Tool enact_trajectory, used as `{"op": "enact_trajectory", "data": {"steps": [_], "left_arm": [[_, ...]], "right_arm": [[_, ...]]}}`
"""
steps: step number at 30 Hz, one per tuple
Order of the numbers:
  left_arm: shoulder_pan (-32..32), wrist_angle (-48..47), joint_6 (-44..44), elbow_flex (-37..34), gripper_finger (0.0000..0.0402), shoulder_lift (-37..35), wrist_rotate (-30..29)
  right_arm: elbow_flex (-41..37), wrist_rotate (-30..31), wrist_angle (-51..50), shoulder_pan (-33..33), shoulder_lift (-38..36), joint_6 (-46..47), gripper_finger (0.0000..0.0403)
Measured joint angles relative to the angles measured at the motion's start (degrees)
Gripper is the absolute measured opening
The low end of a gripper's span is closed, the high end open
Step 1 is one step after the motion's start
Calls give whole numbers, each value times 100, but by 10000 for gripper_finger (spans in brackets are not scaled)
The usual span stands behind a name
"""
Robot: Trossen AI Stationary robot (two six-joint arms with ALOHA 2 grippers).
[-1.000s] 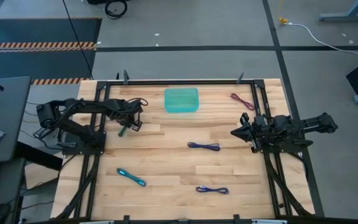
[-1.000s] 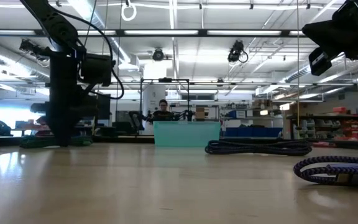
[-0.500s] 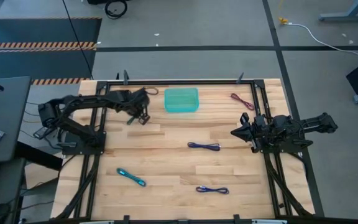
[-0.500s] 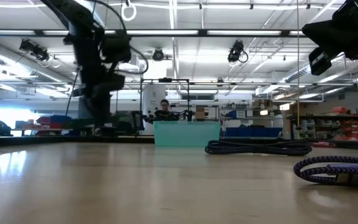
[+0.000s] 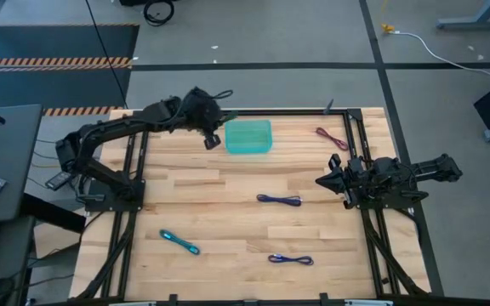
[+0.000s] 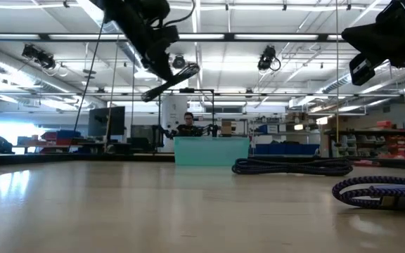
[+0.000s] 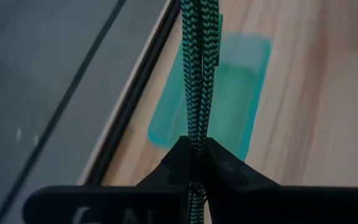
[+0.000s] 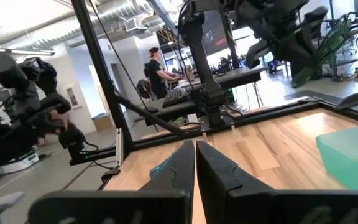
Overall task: Pick and place USB-C Cables
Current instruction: Put the green charger cable into the green bin
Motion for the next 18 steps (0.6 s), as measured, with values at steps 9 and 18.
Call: {"op": "enact_trajectory", "data": {"steps": [9, 18], "left_arm": [[-30, -161, 875, 1008, 27, 1416, 260], [-207, -216, 1229, 2181, 28, 2585, 502]], "right_arm": [[-2, 2, -3, 0, 0, 2, 23], [0, 4, -37, 0, 0, 4, 23]]}}
